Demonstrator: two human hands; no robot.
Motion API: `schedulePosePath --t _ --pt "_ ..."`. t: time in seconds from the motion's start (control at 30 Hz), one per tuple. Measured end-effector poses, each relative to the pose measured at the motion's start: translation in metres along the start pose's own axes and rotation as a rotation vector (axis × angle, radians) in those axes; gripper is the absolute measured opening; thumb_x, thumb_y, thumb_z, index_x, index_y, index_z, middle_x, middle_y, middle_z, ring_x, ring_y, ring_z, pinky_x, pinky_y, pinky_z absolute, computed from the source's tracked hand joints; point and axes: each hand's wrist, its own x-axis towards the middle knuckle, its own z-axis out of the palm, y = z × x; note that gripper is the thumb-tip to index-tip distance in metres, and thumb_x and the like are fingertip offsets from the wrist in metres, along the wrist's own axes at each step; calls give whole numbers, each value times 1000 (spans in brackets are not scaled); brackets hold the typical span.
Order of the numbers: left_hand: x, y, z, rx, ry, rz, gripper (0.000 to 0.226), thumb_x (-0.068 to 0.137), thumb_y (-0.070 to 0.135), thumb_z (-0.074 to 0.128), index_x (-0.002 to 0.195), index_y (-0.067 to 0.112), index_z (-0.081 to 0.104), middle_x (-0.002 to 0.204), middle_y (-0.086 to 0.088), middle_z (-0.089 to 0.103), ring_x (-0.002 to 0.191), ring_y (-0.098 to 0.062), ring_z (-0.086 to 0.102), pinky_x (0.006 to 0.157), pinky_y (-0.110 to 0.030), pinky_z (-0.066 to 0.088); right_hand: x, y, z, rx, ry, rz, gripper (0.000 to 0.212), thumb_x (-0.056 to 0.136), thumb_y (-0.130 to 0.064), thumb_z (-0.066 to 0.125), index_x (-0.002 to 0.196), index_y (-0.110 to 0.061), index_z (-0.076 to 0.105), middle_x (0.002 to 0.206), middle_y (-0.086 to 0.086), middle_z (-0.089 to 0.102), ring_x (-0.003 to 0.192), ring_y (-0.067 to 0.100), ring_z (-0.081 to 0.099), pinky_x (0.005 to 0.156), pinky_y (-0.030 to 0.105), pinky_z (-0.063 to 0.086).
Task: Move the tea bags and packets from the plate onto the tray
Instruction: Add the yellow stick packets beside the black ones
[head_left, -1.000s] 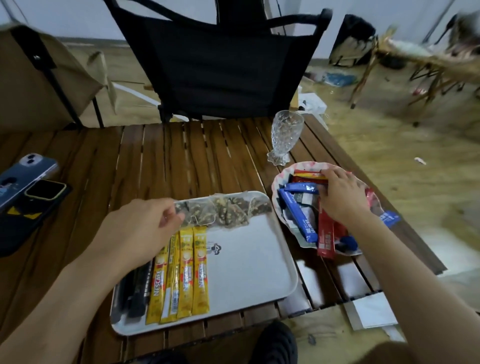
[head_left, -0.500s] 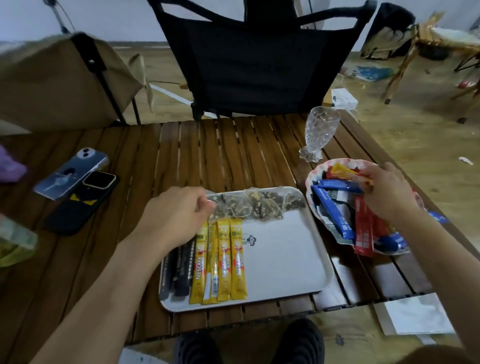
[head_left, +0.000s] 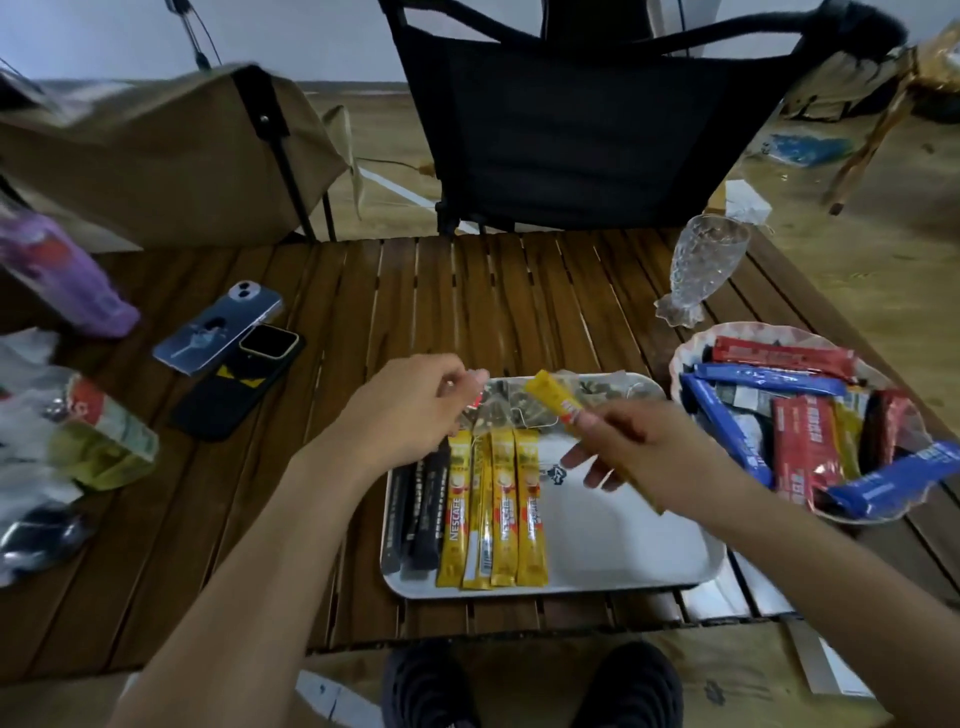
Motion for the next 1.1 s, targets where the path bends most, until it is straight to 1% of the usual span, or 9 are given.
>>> schedulePosePath --t 0.13,0.27,0.4,0.47,0.53,0.63,0.73,0.9,1.1 --pt "0 5 2 -184 -97 48 24 103 46 45 104 29 62 80 6 72 55 -3 65 50 -15 44 0 -5 34 112 -14 3 20 96 -27 62 96 -8 68 82 1 78 62 7 66 57 19 52" --pt "3 2 1 -234 -83 52 16 103 34 52 93 28 63 80 5 73 55 -4 65 42 -9 41 -2 -9 47 289 -75 62 21 94 -28 65 92 -7 69 87 5 78 71 13 68 61 16 51" --pt "2 0 0 -191 -100 33 14 100 35 57 91 27 64 80 8 72 52 4 64 45 -7 43 0 -5 49 114 -114 72 25 86 -39 73 81 -15 77 78 -1 75 70 10 63 63 22 48" --pt "1 -2 0 -131 -61 27 15 99 38 59 93 27 65 78 9 71 53 4 65 52 -12 50 1 -4 52 113 -120 115 25 85 -37 75 80 -13 78 70 1 73 65 9 61 58 22 49" --pt "1 -5 -2 -42 -1 -6 18 99 43 57 93 29 65 76 9 71 58 -2 67 65 -29 60 3 -3 58 127 -124 151 25 84 -34 77 78 -9 78 71 11 73 61 12 61 56 24 52" --pt "-1 -12 -5 59 36 -62 21 100 44 53 94 27 64 79 8 71 67 -9 68 73 -43 61 6 -5 70 111 -107 227 27 84 -31 78 79 -5 77 73 12 75 56 16 67 53 28 58" --pt "-3 -16 -6 104 20 -88 21 100 44 53 96 27 65 82 7 70 71 -10 68 73 -43 61 10 -6 82 31 -95 250 28 86 -32 76 77 -5 74 70 10 75 51 18 70 45 26 55" --pt "-2 -16 -4 147 -5 -88 26 101 46 51 87 28 63 77 6 69 67 -11 66 73 -42 60 12 -2 93 -107 -6 146 31 92 -36 69 73 -12 67 59 3 71 39 11 59 37 22 46" --pt "-5 -15 -5 173 -41 -95 25 100 44 53 88 25 64 79 5 70 69 -12 66 72 -39 59 6 7 96 -290 57 -2 26 86 -45 73 72 -24 65 58 -5 66 49 5 60 46 17 48"
